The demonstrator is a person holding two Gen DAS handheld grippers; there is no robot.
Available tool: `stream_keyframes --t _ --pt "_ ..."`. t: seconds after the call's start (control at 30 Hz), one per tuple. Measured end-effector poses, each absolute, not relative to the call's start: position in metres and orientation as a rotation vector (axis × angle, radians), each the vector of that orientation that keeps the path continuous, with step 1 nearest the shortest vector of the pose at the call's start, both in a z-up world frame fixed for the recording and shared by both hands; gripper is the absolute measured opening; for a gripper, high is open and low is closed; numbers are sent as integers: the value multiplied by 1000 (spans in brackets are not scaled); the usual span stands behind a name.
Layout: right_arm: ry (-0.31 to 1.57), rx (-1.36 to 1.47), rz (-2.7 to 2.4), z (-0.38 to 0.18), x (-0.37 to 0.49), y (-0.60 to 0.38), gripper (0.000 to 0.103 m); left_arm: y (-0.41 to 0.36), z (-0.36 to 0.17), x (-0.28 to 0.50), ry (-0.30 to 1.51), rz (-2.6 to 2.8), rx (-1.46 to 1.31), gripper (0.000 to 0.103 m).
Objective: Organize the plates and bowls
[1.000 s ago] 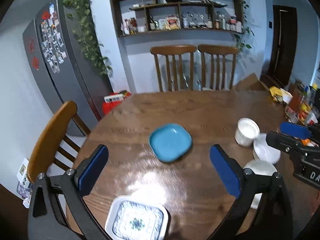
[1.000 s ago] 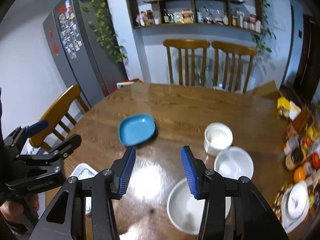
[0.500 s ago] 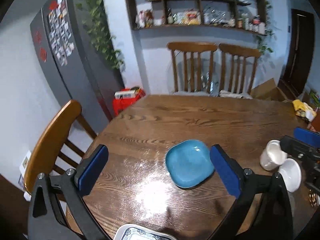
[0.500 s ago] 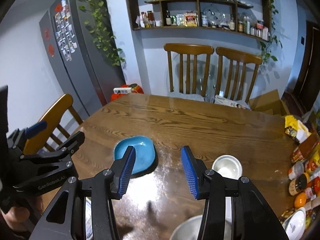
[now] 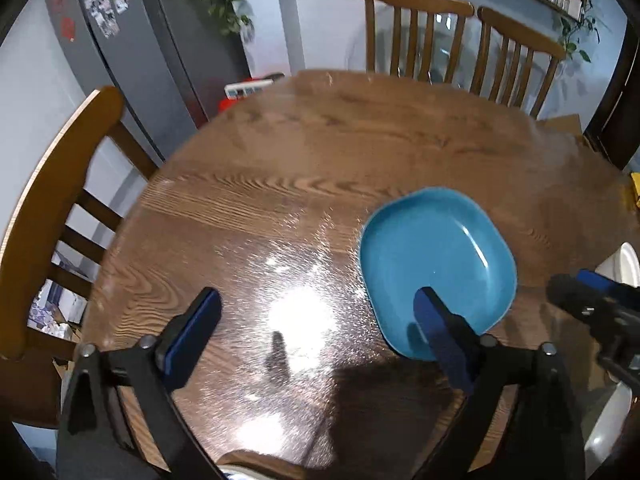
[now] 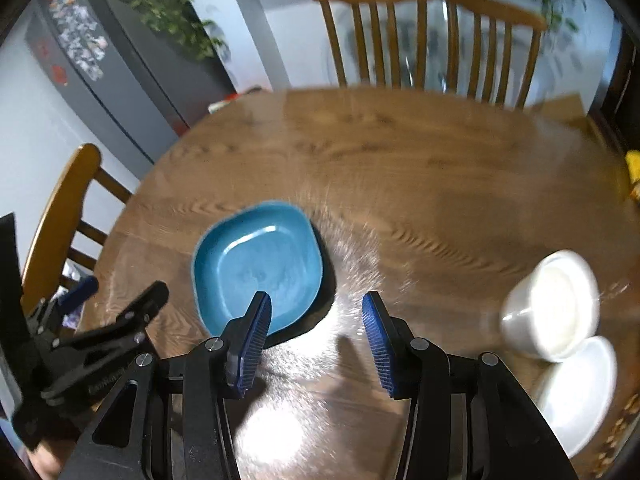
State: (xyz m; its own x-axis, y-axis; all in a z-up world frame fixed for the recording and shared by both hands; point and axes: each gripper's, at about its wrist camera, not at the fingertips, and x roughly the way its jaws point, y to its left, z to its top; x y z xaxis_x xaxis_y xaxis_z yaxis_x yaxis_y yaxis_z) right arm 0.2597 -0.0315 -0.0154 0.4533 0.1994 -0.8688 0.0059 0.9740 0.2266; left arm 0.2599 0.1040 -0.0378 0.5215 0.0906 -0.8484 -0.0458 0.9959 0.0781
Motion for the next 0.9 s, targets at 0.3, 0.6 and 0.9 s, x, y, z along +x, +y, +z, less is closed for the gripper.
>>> stream_keyframes --t 0.3,0.6,0.9 --pt "1147 270 66 -56 272 -24 47 91 -63 271 1076 -4 57 48" --pt "1159 309 96 -68 273 -28 17 87 -74 275 1108 -57 47 18" --pt "1160 281 101 -67 276 -19 11 85 -75 271 1098 -79 69 11"
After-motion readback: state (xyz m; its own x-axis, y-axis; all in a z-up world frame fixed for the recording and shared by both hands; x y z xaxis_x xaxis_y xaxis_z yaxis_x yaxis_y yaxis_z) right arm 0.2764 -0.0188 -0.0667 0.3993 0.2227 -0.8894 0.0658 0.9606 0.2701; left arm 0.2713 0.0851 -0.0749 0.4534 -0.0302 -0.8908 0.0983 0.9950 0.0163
